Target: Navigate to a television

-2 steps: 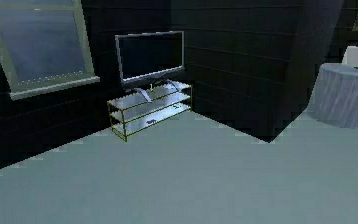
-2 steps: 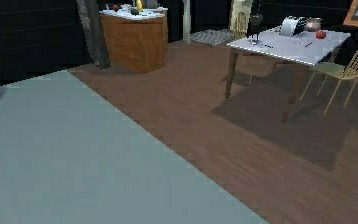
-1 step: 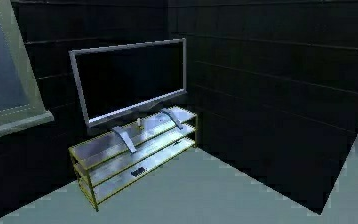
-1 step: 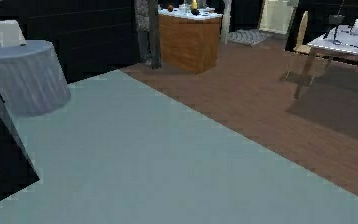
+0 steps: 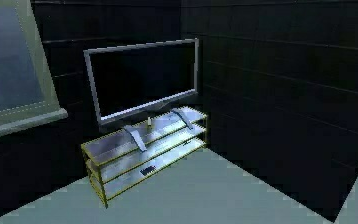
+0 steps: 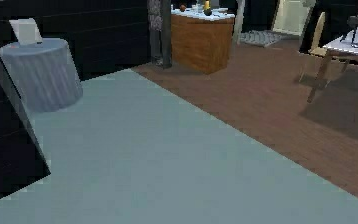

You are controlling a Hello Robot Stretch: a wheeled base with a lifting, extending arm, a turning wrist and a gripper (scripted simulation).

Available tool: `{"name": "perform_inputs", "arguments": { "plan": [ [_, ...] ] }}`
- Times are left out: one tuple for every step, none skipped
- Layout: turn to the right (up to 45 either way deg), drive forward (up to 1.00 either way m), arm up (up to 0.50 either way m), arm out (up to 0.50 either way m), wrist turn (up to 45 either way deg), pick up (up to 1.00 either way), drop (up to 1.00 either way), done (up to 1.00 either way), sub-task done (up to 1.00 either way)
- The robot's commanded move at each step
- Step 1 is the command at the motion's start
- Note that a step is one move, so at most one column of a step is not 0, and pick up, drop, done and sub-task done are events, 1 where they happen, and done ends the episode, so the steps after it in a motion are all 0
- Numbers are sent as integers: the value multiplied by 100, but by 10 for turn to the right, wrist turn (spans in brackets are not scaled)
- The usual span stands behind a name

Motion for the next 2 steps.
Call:
{"name": "perform_inputs", "arguments": {
  "plan": [
    [0,45,0,0,0,0,0,0,0],
    [-90,0,0,0,0,0,0,0,0]
  ]
}}
